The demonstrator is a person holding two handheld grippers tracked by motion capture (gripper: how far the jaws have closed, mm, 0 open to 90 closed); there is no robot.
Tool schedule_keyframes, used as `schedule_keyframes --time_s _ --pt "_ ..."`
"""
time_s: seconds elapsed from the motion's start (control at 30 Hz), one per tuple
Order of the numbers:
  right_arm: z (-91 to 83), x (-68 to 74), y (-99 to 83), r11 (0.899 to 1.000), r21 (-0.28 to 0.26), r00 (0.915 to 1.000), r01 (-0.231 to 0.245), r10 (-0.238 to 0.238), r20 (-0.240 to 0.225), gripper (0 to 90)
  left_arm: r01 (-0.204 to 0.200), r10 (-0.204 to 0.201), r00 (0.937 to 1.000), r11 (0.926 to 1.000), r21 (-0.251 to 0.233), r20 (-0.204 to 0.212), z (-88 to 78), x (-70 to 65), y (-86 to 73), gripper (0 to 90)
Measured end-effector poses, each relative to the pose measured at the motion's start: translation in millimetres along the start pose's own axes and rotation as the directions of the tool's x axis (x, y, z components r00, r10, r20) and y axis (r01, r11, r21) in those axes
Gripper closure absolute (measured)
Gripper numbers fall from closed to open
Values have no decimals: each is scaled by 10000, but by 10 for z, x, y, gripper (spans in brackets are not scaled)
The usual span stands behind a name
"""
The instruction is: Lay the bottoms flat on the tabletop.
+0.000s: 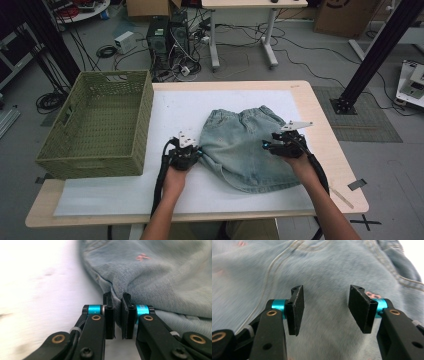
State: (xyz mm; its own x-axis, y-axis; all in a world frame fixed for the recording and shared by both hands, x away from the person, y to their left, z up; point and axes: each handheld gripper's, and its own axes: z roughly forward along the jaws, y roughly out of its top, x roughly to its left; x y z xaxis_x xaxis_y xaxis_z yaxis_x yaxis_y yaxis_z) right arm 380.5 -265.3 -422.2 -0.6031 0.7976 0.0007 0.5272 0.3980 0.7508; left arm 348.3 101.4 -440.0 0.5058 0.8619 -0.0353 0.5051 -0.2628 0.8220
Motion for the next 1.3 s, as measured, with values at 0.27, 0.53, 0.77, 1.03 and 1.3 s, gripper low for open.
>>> schedule_keyframes --time_s 0.27,0.53,0.77,1.03,1.3 --pt "30 346 57 9965 -269 9895 791 -817 -1188 494 664 -641 9971 9962 -559 416 -50 95 -48 593" --pt "252 722 80 9886 437 9798 1442 -1365 -1461 589 508 -379 9936 9913 -1211 1067 -246 66 -71 492" --pt "309 711 34 9753 873 9780 2028 -1972 -683 869 84 165 9829 9910 -1339 1834 -356 -65 -115 488" --pt "154 477 11 9948 391 9942 945 -963 468 811 -830 1069 9616 9912 -1035 2526 -305 -383 -175 433" --pt "-19 483 -4 9947 -283 9951 984 -981 98 605 -1527 1558 9522 9877 -324 2627 -149 -565 -216 436"
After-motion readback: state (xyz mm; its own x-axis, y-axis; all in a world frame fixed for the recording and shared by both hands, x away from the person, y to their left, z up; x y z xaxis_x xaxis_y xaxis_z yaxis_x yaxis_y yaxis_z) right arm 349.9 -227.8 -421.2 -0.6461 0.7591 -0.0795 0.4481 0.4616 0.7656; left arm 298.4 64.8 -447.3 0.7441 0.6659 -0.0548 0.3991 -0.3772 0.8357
